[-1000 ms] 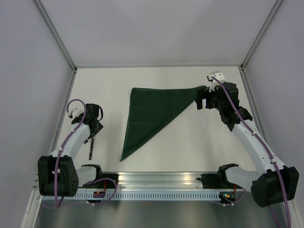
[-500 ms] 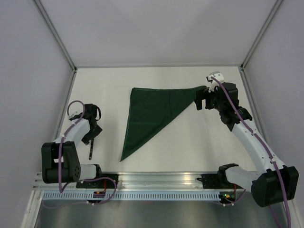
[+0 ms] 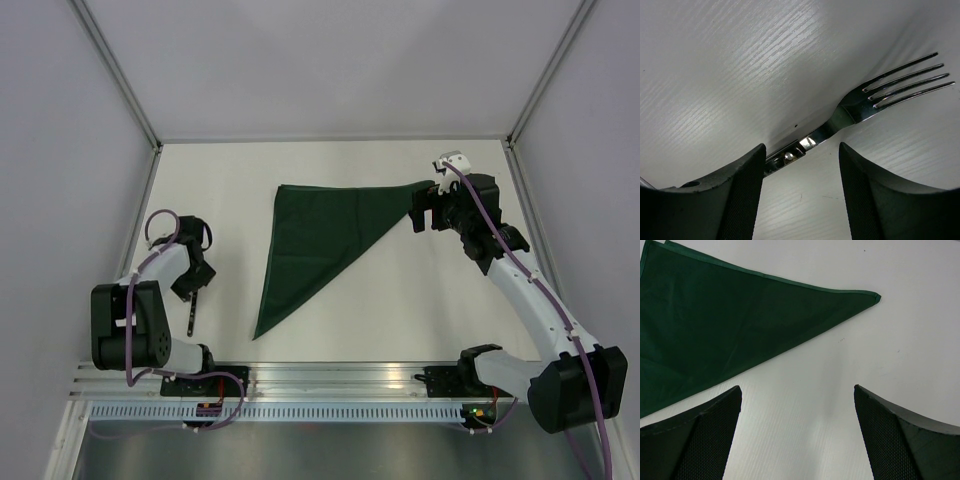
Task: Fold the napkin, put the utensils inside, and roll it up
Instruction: Grab a utensil with the left arm
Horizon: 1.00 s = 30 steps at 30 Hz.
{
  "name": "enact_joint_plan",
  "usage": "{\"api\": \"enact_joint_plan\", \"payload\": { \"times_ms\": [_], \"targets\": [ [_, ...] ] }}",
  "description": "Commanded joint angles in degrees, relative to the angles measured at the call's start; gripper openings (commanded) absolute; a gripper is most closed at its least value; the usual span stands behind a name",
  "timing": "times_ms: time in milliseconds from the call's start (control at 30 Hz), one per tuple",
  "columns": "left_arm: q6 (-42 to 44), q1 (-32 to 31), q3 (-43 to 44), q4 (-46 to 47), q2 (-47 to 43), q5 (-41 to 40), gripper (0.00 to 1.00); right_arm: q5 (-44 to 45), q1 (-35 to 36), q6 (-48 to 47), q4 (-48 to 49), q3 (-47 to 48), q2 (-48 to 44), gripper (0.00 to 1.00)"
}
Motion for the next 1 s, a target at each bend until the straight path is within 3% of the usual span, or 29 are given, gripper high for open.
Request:
{"api": "enact_joint_plan", "payload": {
  "times_ms": [0,967],
  "targets": [
    [2.44,0.49,2.27,1.63,1.03,2.08,0.64,-0.45,0.21,0.31,0.07,-0.05,0.40,0.98],
    [4.11,0.49,7.81,5.58,9.56,9.64,0.34,-0.72,0.21,-0.22,0.25,0.03,1.01,0.98]
  ]
}}
